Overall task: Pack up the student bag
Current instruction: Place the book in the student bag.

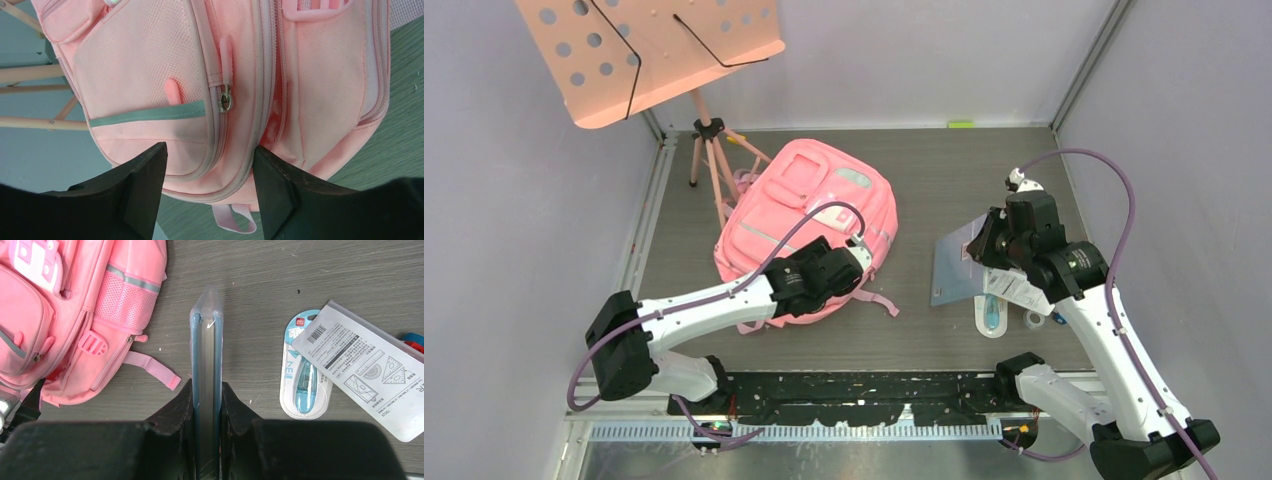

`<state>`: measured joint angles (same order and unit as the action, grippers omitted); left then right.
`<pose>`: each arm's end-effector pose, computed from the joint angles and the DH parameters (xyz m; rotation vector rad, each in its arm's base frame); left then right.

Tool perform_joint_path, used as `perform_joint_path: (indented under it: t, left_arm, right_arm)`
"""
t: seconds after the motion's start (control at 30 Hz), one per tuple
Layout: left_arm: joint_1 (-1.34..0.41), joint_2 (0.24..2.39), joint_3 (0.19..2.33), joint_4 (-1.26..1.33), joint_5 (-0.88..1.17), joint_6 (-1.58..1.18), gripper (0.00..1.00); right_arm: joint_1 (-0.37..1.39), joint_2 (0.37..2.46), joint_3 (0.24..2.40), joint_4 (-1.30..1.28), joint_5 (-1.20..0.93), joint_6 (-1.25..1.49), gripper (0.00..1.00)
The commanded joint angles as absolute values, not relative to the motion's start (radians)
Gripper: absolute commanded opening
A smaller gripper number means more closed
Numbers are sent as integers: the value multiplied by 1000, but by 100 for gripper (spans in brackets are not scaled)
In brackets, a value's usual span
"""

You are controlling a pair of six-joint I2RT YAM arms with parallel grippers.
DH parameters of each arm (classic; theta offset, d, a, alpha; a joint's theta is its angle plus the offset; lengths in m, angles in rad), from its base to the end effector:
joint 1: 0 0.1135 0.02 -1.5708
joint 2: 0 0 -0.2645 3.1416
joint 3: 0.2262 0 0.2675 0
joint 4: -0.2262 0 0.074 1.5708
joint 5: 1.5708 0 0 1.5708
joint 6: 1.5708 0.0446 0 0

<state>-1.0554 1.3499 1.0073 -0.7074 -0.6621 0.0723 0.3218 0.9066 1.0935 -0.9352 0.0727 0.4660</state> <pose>0.1629 -0.2319 0.2458 1.0752 2.1034 0.4170 0.1801 0.0566 0.3485 0.2054 2.3285 0.3127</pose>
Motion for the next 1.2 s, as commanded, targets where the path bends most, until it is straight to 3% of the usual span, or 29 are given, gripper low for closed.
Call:
perform_joint_path:
  t: [0.0, 0.27, 0.37, 0.57, 0.7, 0.93, 1.17]
  left_arm:
    - [-1035, 1325, 1036, -610, -823, 160, 64]
    - [-1034, 1357, 984, -550, -908, 195, 63]
    - [-1036, 1359, 973, -523, -883, 202, 57]
    - [-1041, 1343, 986, -472, -838, 259, 18]
    - [-1042, 1327, 1000, -412, -804, 307, 0]
    - [-1042, 1342, 1075, -358, -692, 299, 0]
    - [-1042, 1404, 1240, -361, -547, 234, 0]
  right_arm:
    - [325, 877, 1143, -885, 85, 471, 0]
    - [325, 848, 1146, -873, 38, 540, 0]
    - [325, 830, 1137, -854, -18, 581, 0]
    - [325, 812, 1129, -815, -163, 682, 0]
    - [325, 811, 1103, -770, -265, 762, 0]
    - [329, 824, 945, -530, -500, 991, 1]
    - [346, 838, 872, -393, -504, 1105, 0]
